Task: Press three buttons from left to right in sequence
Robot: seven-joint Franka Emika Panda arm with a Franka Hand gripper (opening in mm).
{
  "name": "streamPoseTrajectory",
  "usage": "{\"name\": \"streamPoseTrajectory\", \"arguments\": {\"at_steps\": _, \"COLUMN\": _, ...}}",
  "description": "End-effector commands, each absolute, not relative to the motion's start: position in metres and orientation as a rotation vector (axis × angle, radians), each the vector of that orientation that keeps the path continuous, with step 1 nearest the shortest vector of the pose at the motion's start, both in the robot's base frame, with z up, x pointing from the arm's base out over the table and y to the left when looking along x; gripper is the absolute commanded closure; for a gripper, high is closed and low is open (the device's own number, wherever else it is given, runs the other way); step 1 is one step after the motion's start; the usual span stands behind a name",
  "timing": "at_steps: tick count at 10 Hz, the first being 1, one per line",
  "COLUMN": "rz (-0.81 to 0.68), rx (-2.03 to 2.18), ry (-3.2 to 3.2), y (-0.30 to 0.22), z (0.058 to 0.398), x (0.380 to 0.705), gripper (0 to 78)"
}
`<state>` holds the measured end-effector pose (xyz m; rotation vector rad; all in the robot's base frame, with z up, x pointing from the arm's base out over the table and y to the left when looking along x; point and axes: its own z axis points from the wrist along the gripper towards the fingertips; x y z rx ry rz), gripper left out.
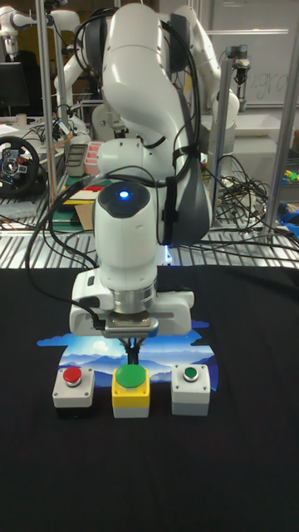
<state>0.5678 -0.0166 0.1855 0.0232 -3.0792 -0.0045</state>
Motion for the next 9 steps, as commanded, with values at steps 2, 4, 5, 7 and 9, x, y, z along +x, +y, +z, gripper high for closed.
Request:
{"name": "streamPoseTrajectory", "arguments": {"at_steps": 2, "rz": -0.007, "rx": 0.018, "ry": -3.062, "y": -0.017, "z": 0.173, "x": 0.572, "gripper": 77.6}}
{"name": "streamPoseTrajectory", "arguments": {"at_steps": 4, "rz": -0.002, "rx": 0.01, "ry": -3.045, "y": -0.02, "z": 0.17, "x": 0.573, "gripper": 77.6}}
{"name": "streamPoseTrajectory", "arguments": {"at_steps": 5, "rz": -0.001, "rx": 0.01, "ry": -3.045, "y": -0.02, "z": 0.17, "x": 0.573, "gripper": 77.6}}
{"name": "streamPoseTrajectory", "arguments": {"at_steps": 7, "rz": -0.001, "rx": 0.009, "ry": -3.037, "y": -0.024, "z": 0.165, "x": 0.576, "gripper": 77.6}}
{"name": "streamPoseTrajectory", "arguments": {"at_steps": 9, "rz": 0.0, "rx": 0.004, "ry": -3.025, "y": -0.024, "z": 0.16, "x": 0.577, "gripper": 77.6}}
